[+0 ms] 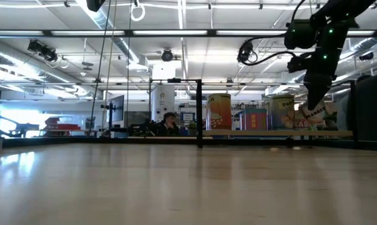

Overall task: Pick and place cans onto a shelf
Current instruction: Put the small orange can on the shelf aligned with the other small green can, then adjust the big blue can on the shelf, then return to Home Position

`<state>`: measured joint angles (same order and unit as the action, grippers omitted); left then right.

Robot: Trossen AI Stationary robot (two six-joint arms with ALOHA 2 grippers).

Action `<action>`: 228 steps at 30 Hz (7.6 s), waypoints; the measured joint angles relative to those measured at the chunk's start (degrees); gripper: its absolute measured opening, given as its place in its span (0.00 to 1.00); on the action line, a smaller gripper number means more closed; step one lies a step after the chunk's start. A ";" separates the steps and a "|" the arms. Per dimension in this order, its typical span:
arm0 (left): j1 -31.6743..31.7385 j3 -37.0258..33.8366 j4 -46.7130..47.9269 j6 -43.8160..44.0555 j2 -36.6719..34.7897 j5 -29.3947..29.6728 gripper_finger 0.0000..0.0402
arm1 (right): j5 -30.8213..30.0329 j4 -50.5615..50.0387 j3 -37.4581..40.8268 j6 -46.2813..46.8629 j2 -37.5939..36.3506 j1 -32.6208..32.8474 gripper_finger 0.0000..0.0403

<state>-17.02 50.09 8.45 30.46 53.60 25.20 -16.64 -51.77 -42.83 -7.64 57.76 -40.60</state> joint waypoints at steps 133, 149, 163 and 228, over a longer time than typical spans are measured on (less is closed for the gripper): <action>0.71 0.00 -2.02 5.28 0.01 0.24 0.64 | 27.27 -7.46 -25.16 -4.28 20.33 -9.37 0.00; 0.72 0.00 -1.73 6.41 0.02 0.23 0.64 | 22.08 -11.45 -25.20 -2.77 22.26 -9.40 0.00; 0.71 0.00 -1.73 6.34 0.02 0.23 0.64 | 23.84 -9.67 -25.24 -1.92 22.80 -8.89 0.00; 19.93 -18.91 -16.22 -4.62 -15.09 -0.91 0.01 | 13.24 56.89 -2.97 25.70 -19.54 43.89 0.06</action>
<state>2.92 31.17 -7.77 25.83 38.52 24.29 -3.39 5.12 -45.80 18.06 38.22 3.29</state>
